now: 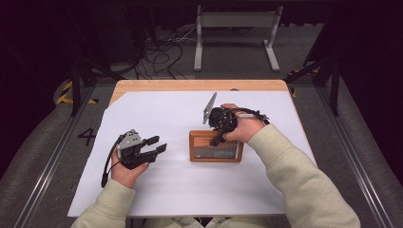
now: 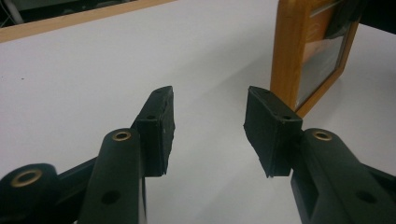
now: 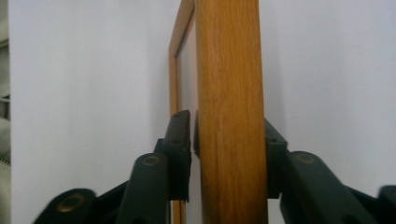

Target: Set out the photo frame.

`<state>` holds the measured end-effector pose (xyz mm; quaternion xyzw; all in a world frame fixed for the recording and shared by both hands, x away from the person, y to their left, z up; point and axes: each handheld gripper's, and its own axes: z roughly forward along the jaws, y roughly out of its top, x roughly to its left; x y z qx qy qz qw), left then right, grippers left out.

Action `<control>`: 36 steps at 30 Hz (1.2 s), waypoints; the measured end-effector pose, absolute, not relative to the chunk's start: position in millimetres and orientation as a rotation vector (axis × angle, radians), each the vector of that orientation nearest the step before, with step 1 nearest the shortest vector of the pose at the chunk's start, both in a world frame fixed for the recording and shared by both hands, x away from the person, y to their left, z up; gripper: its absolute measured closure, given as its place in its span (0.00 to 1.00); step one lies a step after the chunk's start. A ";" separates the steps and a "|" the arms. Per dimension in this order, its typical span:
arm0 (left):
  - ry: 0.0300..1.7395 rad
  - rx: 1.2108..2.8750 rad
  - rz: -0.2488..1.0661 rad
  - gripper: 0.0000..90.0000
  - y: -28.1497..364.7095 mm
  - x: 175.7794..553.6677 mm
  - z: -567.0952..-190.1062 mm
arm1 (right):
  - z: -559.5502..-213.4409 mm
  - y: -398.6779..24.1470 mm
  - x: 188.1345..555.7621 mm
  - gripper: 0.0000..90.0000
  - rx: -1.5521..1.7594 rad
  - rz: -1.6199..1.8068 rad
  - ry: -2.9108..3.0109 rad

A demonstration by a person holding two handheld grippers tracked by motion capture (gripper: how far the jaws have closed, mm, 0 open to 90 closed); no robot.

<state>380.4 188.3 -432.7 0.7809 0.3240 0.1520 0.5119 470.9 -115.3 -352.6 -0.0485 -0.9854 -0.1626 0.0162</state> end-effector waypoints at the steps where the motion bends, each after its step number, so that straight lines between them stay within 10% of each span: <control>1: 0.777 1.881 0.368 0.58 188.5 380.5 -432.7 | -352.7 -116.5 472.3 0.60 -0.184 -0.524 -3.071; 36: 0.814 1.898 0.321 0.38 201.5 364.5 -430.7 | -330.8 -236.1 408.2 0.06 -0.807 -1.377 -2.951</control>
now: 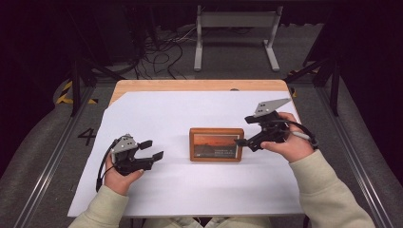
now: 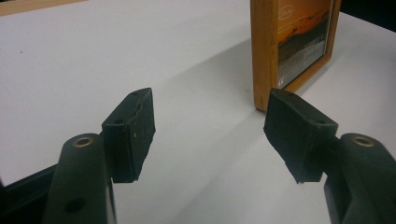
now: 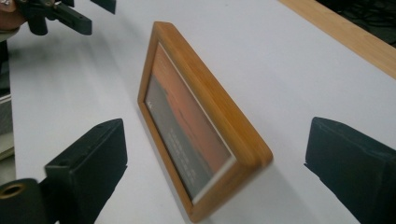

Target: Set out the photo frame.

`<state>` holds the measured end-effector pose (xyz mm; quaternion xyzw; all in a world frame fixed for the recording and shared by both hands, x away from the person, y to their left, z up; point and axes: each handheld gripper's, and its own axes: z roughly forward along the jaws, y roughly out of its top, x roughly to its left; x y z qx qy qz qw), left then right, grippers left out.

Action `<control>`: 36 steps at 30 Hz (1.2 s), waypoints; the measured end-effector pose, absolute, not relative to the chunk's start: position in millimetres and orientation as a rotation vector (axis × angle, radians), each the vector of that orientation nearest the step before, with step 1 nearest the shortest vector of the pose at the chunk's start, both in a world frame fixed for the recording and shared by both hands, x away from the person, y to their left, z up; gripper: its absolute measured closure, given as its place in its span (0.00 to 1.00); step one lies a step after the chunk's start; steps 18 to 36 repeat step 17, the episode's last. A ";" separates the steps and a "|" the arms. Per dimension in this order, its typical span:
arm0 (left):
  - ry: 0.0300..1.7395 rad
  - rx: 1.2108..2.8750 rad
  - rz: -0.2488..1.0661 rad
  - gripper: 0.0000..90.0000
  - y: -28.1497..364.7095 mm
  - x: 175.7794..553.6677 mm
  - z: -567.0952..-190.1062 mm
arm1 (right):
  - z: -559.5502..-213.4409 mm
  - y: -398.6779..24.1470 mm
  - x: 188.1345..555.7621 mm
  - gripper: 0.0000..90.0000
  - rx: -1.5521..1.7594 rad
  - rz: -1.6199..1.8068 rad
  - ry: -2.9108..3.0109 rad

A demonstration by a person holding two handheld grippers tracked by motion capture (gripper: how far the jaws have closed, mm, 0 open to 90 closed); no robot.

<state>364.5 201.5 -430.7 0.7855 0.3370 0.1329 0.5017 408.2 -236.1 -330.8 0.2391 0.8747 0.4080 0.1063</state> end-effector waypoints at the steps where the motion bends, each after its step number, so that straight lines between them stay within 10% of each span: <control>1: 0.829 1.897 0.300 0.38 201.6 362.3 -430.7 | -333.4 -242.3 405.3 0.06 0.723 1.212 2.555; 14: 0.803 1.878 0.318 0.37 211.9 358.2 -431.5 | -404.3 -321.4 368.8 0.05 1.022 1.296 2.289; 36: 0.796 1.873 0.317 0.37 211.7 358.0 -431.0 | -407.9 -325.7 368.0 0.06 1.035 1.289 2.260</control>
